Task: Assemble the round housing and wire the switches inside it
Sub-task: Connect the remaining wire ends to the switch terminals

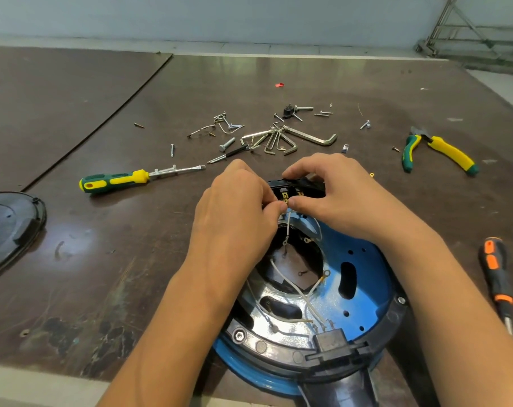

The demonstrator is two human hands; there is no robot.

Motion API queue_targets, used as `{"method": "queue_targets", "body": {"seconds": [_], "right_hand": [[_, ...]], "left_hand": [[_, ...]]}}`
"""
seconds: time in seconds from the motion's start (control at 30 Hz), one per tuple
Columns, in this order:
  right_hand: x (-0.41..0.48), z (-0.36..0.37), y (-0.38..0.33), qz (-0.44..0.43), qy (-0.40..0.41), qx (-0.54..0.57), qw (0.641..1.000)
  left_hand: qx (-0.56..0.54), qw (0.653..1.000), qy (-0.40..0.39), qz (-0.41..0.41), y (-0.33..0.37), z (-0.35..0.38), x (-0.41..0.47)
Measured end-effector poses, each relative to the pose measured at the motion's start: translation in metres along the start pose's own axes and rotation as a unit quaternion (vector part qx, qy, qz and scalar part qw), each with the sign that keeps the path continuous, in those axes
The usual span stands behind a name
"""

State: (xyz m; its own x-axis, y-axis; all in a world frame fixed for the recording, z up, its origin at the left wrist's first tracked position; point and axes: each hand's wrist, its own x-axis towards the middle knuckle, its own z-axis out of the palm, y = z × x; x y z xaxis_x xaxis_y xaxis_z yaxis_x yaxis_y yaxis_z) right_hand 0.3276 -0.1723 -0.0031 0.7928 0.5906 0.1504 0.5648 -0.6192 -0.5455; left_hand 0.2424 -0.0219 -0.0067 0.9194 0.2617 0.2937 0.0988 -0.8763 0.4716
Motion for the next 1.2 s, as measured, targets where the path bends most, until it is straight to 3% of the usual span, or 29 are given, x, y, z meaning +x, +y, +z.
{"method": "queue_targets", "body": {"seconds": [1.2], "right_hand": [[0.0024,0.0057,-0.0069,0.024,-0.003,-0.039,0.999]], "left_hand": [[0.051,0.998,-0.023,0.008,0.0025,0.0026,0.004]]}}
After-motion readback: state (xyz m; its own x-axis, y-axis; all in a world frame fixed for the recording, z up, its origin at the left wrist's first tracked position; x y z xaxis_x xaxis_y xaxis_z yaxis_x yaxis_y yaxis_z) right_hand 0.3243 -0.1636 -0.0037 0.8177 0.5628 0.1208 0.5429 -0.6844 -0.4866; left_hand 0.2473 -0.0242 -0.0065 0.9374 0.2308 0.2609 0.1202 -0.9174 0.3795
